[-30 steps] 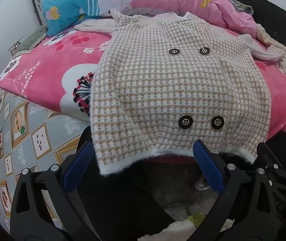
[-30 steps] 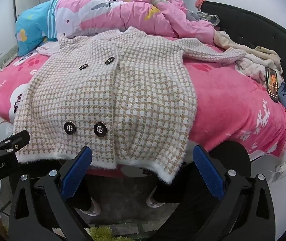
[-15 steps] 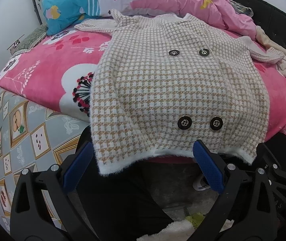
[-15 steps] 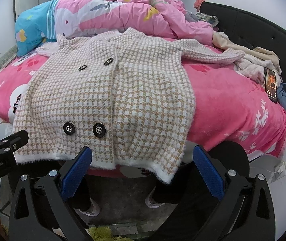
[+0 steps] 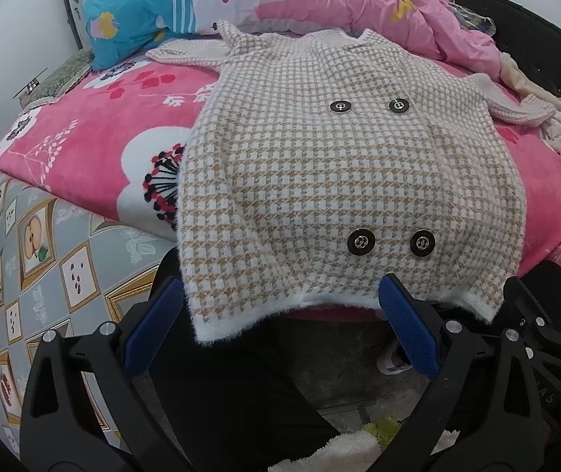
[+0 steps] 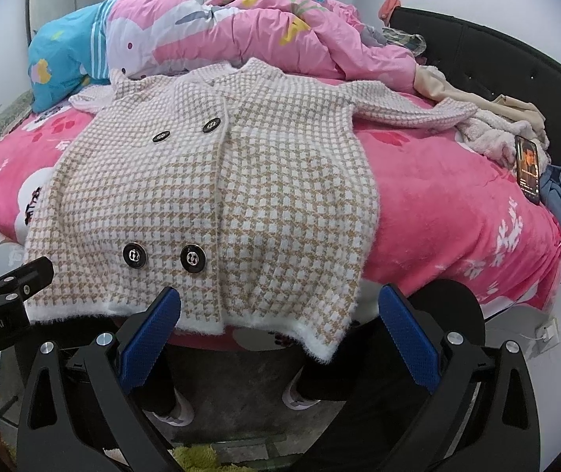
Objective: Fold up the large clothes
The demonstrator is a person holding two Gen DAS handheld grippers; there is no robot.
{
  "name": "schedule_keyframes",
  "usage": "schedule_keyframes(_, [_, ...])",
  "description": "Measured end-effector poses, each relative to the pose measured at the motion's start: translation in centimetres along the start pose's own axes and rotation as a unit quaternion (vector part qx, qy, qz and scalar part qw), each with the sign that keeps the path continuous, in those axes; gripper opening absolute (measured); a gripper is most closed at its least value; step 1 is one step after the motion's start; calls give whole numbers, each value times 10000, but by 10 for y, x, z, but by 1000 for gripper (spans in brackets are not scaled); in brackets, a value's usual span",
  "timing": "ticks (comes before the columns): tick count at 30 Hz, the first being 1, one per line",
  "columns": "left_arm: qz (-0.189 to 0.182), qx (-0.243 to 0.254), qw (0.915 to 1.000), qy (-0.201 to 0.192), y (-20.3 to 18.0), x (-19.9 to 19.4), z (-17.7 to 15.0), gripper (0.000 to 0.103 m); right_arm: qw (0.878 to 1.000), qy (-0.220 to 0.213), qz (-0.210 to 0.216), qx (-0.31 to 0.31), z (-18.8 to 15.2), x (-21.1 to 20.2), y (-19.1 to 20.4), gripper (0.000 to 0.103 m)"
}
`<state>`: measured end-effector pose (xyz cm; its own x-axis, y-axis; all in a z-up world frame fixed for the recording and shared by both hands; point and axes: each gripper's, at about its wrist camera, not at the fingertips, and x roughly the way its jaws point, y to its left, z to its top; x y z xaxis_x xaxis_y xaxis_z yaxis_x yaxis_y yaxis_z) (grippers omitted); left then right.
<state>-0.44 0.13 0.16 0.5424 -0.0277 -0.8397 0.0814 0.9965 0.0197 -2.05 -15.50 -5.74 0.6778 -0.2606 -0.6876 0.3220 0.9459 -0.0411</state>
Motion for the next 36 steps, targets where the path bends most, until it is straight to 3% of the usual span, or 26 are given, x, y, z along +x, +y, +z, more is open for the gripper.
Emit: schedule_keyframes(36, [24,16,10000,-91,4,-2,7,96,9998,-132,-85,-88,11,-5,4,98])
